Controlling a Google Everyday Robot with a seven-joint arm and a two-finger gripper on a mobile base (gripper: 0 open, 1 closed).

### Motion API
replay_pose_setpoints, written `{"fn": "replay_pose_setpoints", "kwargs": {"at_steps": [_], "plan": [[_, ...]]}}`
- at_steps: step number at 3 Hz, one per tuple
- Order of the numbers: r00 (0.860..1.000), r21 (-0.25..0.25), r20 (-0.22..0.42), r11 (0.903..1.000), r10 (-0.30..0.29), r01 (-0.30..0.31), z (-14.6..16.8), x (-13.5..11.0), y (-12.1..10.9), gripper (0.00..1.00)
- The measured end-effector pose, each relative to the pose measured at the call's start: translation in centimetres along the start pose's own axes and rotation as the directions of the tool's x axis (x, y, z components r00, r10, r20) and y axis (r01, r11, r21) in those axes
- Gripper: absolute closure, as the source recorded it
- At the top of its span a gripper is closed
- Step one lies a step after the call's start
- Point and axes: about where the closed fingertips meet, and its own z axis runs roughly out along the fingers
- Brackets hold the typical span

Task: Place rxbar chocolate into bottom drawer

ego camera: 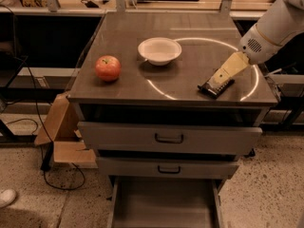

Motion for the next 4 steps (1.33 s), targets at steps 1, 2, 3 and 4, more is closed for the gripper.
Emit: {"fn": "replay_pose_setpoints", "kwargs": {"at_steps": [1,2,3,4], "plan": [[1.000,-0.074,-0.002,0.9972,0.011,-0.011,-0.3,0.6,2.1,0.00],[1.000,-0.075,-0.002,0.9971,0.011,-0.011,-0.3,0.6,2.1,0.00],[1.000,-0.049,0.012,0.9984,0.029,-0.028,1.0,0.7,1.9,0.00],[0.998,-0.004,0.031,0.9985,0.054,-0.054,2.4,0.1,1.6,0.00]]}}
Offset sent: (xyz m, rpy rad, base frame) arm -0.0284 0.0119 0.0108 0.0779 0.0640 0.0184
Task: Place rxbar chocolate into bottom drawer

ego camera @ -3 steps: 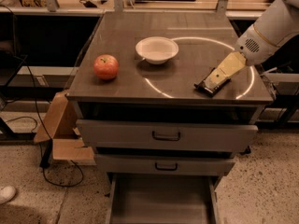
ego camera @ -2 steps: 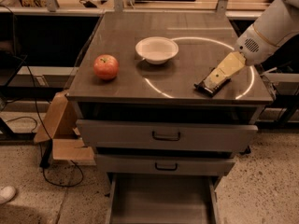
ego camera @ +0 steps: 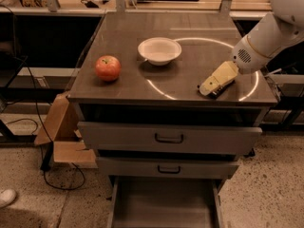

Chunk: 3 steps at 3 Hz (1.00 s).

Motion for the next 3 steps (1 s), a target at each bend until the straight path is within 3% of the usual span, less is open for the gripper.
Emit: {"fn": "replay_pose_setpoints", "kwargs": {"at_steps": [1,2,3], "plan": [[1.000,0.000,0.000,1.0000,0.000,0.000,0.0,0.0,0.0,0.00],[0.999,-0.070,0.004,0.9962,-0.052,0.052,0.9,-1.7,1.2,0.00],[0.998,-0.103,0.008,0.9929,-0.060,0.060,1.6,-1.6,1.3,0.02]]}}
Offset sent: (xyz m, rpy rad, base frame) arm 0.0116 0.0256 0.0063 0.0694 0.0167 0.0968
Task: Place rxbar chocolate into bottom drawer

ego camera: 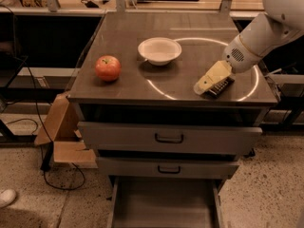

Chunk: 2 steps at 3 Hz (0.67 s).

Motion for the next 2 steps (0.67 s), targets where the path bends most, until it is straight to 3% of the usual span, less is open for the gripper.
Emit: {"fn": "replay_pose_setpoints", "kwargs": {"at_steps": [1,2], "plan": [[1.000,0.000,0.000,1.0000,0.000,0.000,0.00,0.00,0.00,0.03],[1.000,0.000,0.000,1.0000,0.000,0.000,0.01,0.00,0.00,0.29]]}}
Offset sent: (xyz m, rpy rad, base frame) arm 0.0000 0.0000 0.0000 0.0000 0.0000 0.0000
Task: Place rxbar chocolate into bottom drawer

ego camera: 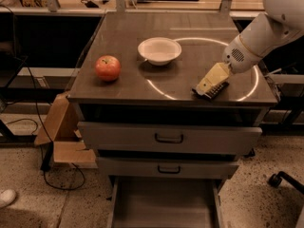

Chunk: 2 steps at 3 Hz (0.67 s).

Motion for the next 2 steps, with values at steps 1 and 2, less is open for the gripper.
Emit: {"fn": "replay_pose_setpoints", "kwargs": {"at_steps": [1,2], "plan": [[1.000,0.000,0.000,1.0000,0.000,0.000,0.00,0.00,0.00,0.53],[1.000,0.000,0.000,1.0000,0.000,0.000,0.01,0.00,0.00,0.84]]}}
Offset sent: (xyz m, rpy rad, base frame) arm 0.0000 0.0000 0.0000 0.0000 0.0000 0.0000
